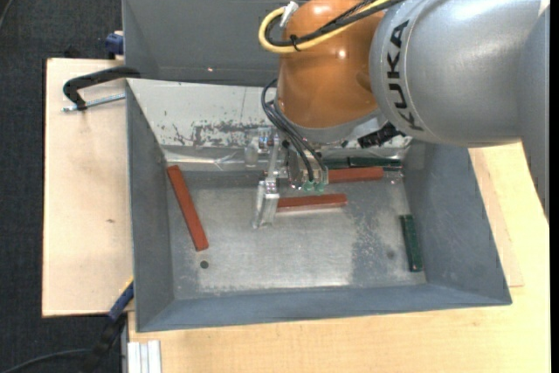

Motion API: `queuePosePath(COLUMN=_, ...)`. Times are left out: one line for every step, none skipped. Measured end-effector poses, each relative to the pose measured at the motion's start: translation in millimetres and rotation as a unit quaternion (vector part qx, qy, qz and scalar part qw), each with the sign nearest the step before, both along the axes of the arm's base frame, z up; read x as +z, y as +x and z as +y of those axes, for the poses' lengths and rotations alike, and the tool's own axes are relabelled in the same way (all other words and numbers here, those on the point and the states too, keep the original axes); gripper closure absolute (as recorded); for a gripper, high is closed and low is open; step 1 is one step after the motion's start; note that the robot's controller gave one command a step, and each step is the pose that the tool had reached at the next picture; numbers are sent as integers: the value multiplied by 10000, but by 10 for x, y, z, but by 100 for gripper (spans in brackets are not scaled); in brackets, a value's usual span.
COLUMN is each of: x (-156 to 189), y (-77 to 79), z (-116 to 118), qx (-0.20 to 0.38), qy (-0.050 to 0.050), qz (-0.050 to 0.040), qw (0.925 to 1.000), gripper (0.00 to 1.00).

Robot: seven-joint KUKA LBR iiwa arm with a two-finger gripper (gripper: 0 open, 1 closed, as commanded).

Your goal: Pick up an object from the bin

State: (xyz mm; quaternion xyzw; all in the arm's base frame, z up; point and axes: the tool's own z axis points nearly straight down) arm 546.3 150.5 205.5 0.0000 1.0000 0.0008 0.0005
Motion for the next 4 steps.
queuePosePath(x=-998, y=316, z=-698, qx=1046, qy=-17, qz=26, qw=9945, gripper=0)
queuePosePath(x=-563, y=278, z=-456, qx=1729, qy=-1, qz=-46, qw=9849, gripper=0)
queuePosePath(x=-200, y=12, z=-84, qx=1894, qy=12, qz=-48, qw=9819, gripper=0)
queuePosePath(x=-1301, y=349, z=-709, qx=3299, qy=-9, qz=17, qw=9440, gripper=0)
